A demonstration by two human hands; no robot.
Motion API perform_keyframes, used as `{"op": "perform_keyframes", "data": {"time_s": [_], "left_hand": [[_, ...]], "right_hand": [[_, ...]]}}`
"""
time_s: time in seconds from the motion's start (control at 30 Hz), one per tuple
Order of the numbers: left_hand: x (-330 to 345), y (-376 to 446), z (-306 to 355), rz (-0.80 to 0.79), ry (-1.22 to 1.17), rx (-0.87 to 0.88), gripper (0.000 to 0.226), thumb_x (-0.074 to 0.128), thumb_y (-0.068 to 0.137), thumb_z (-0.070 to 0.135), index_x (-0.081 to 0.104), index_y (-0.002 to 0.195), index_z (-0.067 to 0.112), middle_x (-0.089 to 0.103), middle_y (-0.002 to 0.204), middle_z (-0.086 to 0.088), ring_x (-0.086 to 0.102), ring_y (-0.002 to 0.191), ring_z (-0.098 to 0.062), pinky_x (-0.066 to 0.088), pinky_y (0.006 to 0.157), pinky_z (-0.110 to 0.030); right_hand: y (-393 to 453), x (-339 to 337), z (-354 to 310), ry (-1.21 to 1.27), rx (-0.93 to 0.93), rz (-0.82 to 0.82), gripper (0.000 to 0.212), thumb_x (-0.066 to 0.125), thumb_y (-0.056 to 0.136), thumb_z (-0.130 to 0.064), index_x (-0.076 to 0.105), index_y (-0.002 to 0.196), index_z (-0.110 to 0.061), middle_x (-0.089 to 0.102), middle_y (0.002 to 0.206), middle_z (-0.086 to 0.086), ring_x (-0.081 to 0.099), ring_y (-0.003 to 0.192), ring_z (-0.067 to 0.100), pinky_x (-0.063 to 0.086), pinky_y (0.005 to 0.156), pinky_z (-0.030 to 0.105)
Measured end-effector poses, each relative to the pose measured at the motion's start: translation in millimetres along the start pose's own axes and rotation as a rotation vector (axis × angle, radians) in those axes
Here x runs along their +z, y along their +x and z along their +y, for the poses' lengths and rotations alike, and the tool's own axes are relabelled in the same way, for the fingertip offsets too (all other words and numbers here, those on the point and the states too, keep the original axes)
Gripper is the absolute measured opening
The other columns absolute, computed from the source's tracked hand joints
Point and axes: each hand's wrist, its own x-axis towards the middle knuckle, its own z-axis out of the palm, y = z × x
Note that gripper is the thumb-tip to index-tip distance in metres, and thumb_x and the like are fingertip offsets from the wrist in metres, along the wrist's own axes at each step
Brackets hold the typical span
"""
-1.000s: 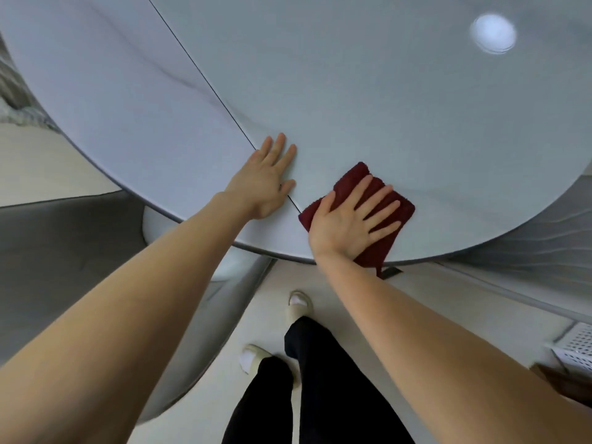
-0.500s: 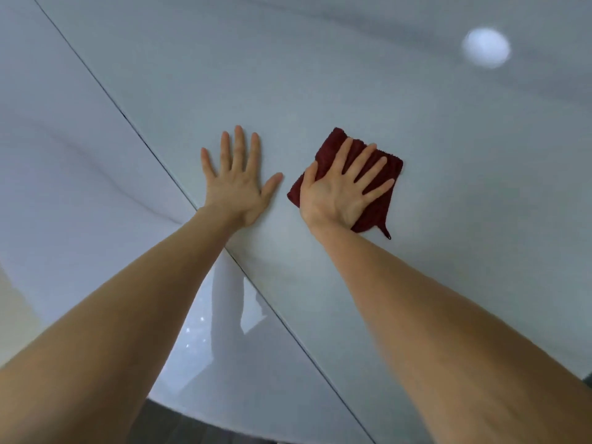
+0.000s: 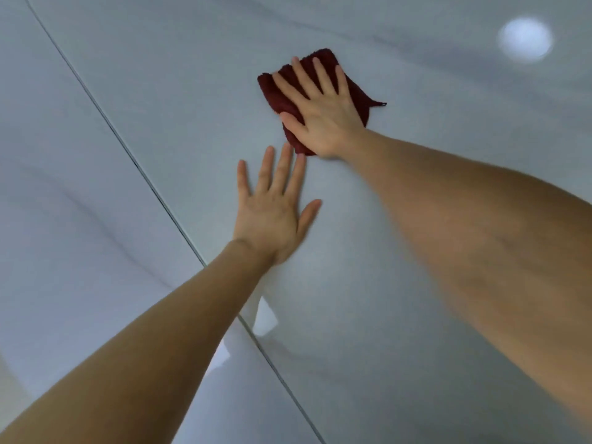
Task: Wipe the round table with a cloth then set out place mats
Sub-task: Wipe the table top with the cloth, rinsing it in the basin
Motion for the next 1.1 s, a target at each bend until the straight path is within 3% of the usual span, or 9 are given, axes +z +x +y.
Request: {"op": "perform_keyframes", "data": {"time_s": [0.3,0.43,0.6,0.77,0.83,0.97,1.1], "left_hand": [[4.9,2.9,-0.9,0.017,-0.017,0.051,0.072,-0.006,0.093,0.057,-0.008,0.154,0.018,-0.012,0.161,-0.006,-0.014,0.147,-0.026,-0.009,0.118,-0.051],[8.3,-32.5,-16.4,0.012,-0.036,0.138,0.065,-0.006,0.093,0.054,-0.004,0.153,0.028,-0.012,0.161,-0.004,-0.014,0.147,-0.024,-0.011,0.118,-0.046],[11.2,-87.2,-35.6,-0.031,0.029,0.296,0.057,-0.003,0.096,0.051,0.0,0.151,0.04,-0.009,0.16,-0.014,-0.009,0.147,-0.033,-0.007,0.116,-0.057],[12.5,-153.0,-36.3,-0.127,-0.057,0.533,0.068,0.005,0.094,0.049,0.023,0.149,0.014,0.007,0.16,-0.015,-0.001,0.148,-0.035,-0.003,0.116,-0.06],[13.6,-171.6,-42.8,-0.161,-0.061,0.47,0.074,0.002,0.091,0.053,0.016,0.151,0.01,0.001,0.162,-0.006,-0.007,0.148,-0.03,-0.006,0.116,-0.058],[14.3,-212.8,-69.2,-0.202,0.037,0.247,0.071,0.008,0.092,0.066,-0.017,0.15,0.033,-0.026,0.157,0.003,-0.023,0.145,-0.029,-0.011,0.112,-0.063],[5.1,-220.1,-68.9,-0.325,0.011,0.223,0.073,0.014,0.092,0.068,-0.021,0.148,0.038,-0.031,0.155,0.005,-0.027,0.143,-0.031,-0.01,0.109,-0.068]], "right_hand": [[-24.8,5.0,-5.7,0.025,-0.035,0.017,0.054,0.022,0.102,-0.046,0.007,0.154,-0.036,0.003,0.163,-0.001,0.0,0.149,0.029,-0.001,0.119,0.052],[-59.6,6.1,-18.8,0.027,-0.031,0.013,0.055,0.023,0.102,-0.046,0.009,0.154,-0.035,0.004,0.163,-0.001,0.002,0.149,0.029,0.001,0.119,0.052],[-136.7,8.4,-55.8,0.003,-0.034,0.005,0.057,0.019,0.099,-0.049,0.016,0.154,-0.034,0.013,0.162,0.002,0.011,0.148,0.032,0.008,0.119,0.053],[-230.0,12.8,-102.5,-0.001,0.036,-0.016,0.056,0.024,0.1,-0.05,0.02,0.153,-0.033,0.017,0.161,0.003,0.015,0.148,0.032,0.012,0.118,0.053],[-261.1,16.3,-116.3,0.008,0.047,-0.044,0.056,0.025,0.1,-0.05,0.019,0.154,-0.033,0.015,0.162,0.003,0.013,0.148,0.031,0.012,0.118,0.053],[-343.4,15.9,-151.7,0.008,0.151,-0.025,0.056,0.023,0.101,-0.049,0.015,0.154,-0.033,0.011,0.162,0.002,0.008,0.149,0.03,0.008,0.119,0.052],[-418.3,26.3,-202.9,0.023,0.528,0.022,0.056,0.024,0.101,-0.046,0.018,0.154,-0.03,0.016,0.161,0.005,0.015,0.147,0.033,0.009,0.118,0.053]]}}
